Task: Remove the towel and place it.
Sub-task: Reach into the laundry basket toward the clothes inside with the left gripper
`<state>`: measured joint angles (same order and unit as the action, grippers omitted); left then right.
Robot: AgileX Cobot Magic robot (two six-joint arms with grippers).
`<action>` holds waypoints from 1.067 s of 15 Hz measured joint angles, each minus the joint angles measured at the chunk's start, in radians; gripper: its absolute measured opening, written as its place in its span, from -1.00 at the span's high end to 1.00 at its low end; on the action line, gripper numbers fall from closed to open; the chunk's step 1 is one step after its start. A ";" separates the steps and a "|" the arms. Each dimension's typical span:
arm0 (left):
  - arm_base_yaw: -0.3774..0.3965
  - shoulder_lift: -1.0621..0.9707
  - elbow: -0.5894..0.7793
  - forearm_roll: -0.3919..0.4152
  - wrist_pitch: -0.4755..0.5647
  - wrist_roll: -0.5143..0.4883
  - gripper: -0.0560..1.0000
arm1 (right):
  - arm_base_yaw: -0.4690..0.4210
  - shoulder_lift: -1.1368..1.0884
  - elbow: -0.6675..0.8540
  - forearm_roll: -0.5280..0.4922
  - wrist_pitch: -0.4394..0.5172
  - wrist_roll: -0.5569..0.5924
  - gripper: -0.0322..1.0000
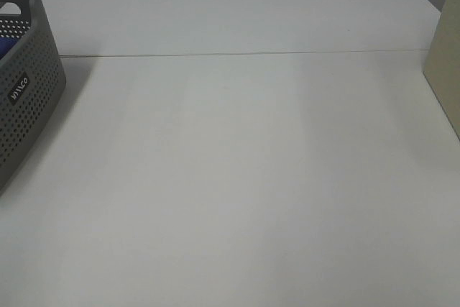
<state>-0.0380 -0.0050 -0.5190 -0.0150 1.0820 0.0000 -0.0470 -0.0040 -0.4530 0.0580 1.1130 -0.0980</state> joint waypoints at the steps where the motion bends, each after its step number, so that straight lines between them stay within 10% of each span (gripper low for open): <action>1: 0.000 0.000 0.000 0.000 0.000 0.000 -0.30 | 0.000 0.000 0.000 0.000 0.000 0.000 -0.35; 16: 0.056 0.000 0.000 0.001 0.000 0.000 -0.30 | 0.000 0.000 0.000 0.000 0.000 0.000 -0.35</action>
<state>0.0180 -0.0050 -0.5190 -0.0140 1.0820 0.0000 -0.0470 -0.0040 -0.4530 0.0580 1.1130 -0.0980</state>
